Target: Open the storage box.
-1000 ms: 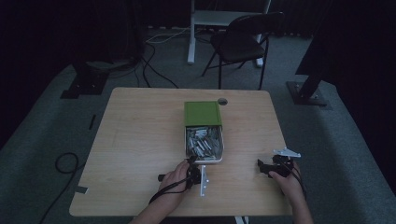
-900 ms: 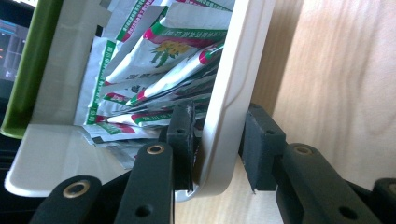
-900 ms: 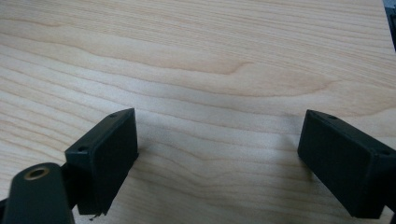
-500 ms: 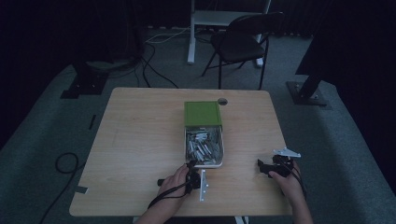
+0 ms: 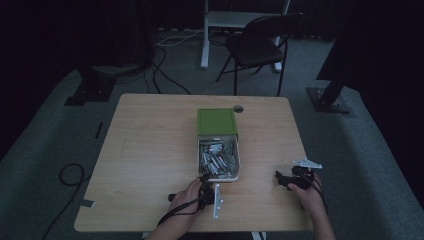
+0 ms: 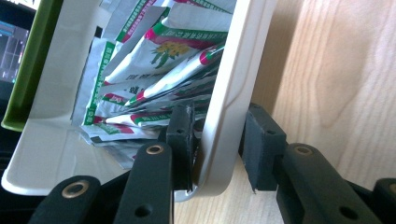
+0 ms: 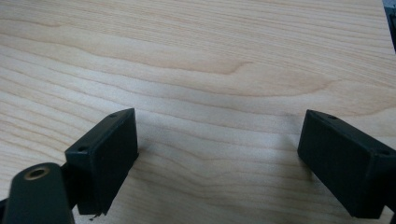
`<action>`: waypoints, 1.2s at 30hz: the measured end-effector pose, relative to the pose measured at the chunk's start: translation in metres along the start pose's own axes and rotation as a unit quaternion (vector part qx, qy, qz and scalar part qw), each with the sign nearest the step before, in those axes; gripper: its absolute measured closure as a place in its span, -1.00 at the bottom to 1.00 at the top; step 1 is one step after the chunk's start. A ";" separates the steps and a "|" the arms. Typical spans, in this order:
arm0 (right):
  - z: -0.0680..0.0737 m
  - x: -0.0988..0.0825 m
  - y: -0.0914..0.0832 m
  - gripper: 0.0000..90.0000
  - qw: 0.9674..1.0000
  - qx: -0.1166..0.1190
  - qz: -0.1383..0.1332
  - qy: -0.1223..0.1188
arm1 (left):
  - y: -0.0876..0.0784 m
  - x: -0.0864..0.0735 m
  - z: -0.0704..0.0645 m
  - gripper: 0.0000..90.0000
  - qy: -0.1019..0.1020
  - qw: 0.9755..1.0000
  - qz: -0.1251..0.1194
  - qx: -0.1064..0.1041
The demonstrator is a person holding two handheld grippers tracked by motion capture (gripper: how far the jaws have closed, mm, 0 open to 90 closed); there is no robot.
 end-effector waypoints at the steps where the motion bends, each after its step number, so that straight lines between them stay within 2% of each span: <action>1: 0.000 0.000 0.000 -0.74 1.000 0.000 0.000 0.000 | 0.000 0.000 0.000 0.50 0.000 1.000 0.000 0.000; 7: 0.000 0.000 0.000 -0.74 1.000 0.000 0.000 0.000 | -0.003 -0.002 0.003 0.38 -0.030 0.999 -0.016 -0.017; 9: 0.000 0.000 0.000 -0.74 1.000 0.000 0.000 0.000 | -0.005 -0.003 0.005 0.36 -0.034 0.999 -0.022 -0.021; 11: 0.000 0.000 0.000 -0.74 1.000 0.000 0.000 0.000 | -0.007 -0.003 0.005 0.35 -0.048 0.998 -0.032 -0.028; 15: 0.000 0.000 0.000 -0.74 1.000 0.000 0.000 0.000 | -0.011 -0.004 0.006 0.32 -0.058 0.997 -0.042 -0.037; 17: 0.000 0.000 0.000 -0.74 1.000 0.000 0.000 0.000 | -0.015 -0.005 0.007 0.25 -0.075 0.995 -0.056 -0.046; 21: 0.000 0.000 0.000 -0.74 1.000 0.000 0.000 0.001 | -0.019 -0.008 0.010 0.23 -0.105 0.991 -0.065 -0.056; 26: 0.000 0.000 0.000 -0.74 1.000 0.000 0.000 0.000 | -0.026 -0.014 0.016 0.23 -0.151 0.982 -0.079 -0.079; 27: 0.000 0.000 0.000 -0.74 1.000 0.000 0.000 0.000 | -0.026 -0.014 0.016 0.23 -0.151 0.982 -0.079 -0.079; 28: 0.000 0.000 0.000 -0.74 1.000 0.000 0.000 0.000 | -0.029 -0.017 0.018 0.23 -0.164 0.980 -0.082 -0.080; 31: 0.000 0.000 0.000 -0.74 1.000 0.000 0.000 0.000 | -0.033 -0.023 0.020 0.23 -0.181 0.976 -0.087 -0.084; 33: 0.000 0.000 0.000 -0.74 1.000 0.000 0.000 0.000 | -0.034 -0.025 0.021 0.23 -0.185 0.975 -0.086 -0.087; 34: 0.000 0.000 0.000 -0.74 1.000 0.000 0.000 0.000 | -0.036 -0.030 0.023 0.23 -0.199 0.972 -0.086 -0.086; 36: 0.000 0.000 0.000 -0.74 1.000 0.000 0.000 0.000 | -0.037 -0.035 0.025 0.23 -0.208 0.971 -0.084 -0.088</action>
Point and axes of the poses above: each handheld gripper's, and its own axes: y roughly forward along the jaws, x roughly out of its top, z roughly to its left, the point moved 1 cm from there along y, roughly forward along the jaws, and after that the axes turned 2 degrees about -x, right-handed, at the moved point
